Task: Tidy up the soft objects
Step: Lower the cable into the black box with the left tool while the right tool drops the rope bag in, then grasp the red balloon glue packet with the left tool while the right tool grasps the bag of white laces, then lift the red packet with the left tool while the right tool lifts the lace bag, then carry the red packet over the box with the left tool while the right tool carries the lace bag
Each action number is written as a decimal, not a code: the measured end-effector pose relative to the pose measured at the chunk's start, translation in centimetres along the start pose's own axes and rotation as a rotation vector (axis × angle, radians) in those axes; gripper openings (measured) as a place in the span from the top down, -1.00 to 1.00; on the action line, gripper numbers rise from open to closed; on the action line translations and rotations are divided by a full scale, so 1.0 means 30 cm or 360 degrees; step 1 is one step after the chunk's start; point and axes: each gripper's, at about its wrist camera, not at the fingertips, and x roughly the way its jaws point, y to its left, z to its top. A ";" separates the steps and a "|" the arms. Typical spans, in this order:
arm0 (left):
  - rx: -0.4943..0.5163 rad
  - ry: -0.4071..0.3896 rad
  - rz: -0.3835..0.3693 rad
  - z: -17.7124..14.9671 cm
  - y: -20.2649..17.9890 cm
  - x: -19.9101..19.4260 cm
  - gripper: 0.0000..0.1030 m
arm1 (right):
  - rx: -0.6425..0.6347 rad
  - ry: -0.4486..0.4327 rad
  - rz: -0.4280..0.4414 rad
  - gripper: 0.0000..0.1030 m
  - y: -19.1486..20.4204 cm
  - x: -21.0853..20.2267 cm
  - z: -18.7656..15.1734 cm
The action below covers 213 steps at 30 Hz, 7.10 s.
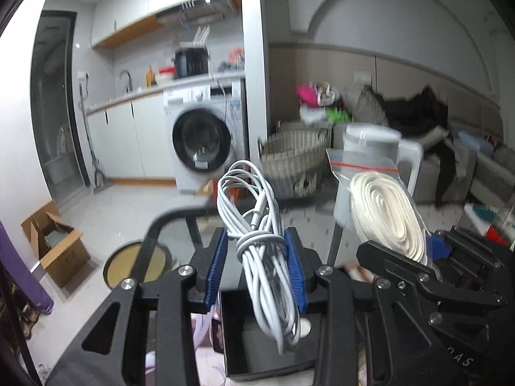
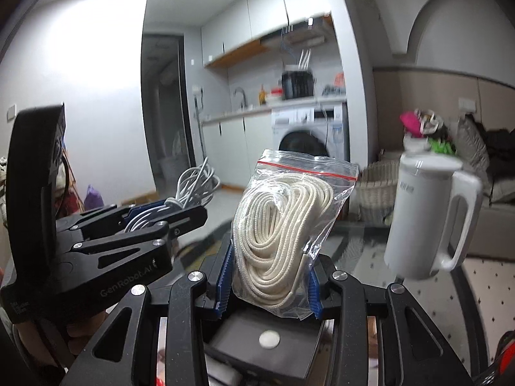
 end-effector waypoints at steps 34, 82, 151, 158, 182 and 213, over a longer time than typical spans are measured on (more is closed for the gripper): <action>-0.0111 0.0635 -0.0099 -0.131 -0.005 0.279 0.30 | 0.0263 0.0675 0.0023 0.23 -0.101 0.282 -0.200; 0.0112 0.1027 -0.0381 -0.445 0.101 -0.079 -0.06 | 0.0111 0.1090 0.0138 0.03 -0.019 0.056 -0.465; 0.0193 0.1043 -0.0258 -0.463 0.028 -0.027 0.19 | -0.0264 0.1085 0.0051 0.24 0.071 0.047 -0.525; 0.0190 0.0897 -0.0232 -0.409 0.026 -0.065 0.19 | -0.0231 0.0967 0.0056 0.24 0.068 0.012 -0.487; 0.0159 -0.0390 0.0036 -0.222 0.122 -0.483 0.19 | -0.0250 -0.0207 0.0146 0.24 0.163 -0.345 -0.257; 0.0057 -0.0463 0.0007 -0.161 0.126 -0.495 0.19 | -0.0258 -0.0383 0.0085 0.24 0.153 -0.401 -0.209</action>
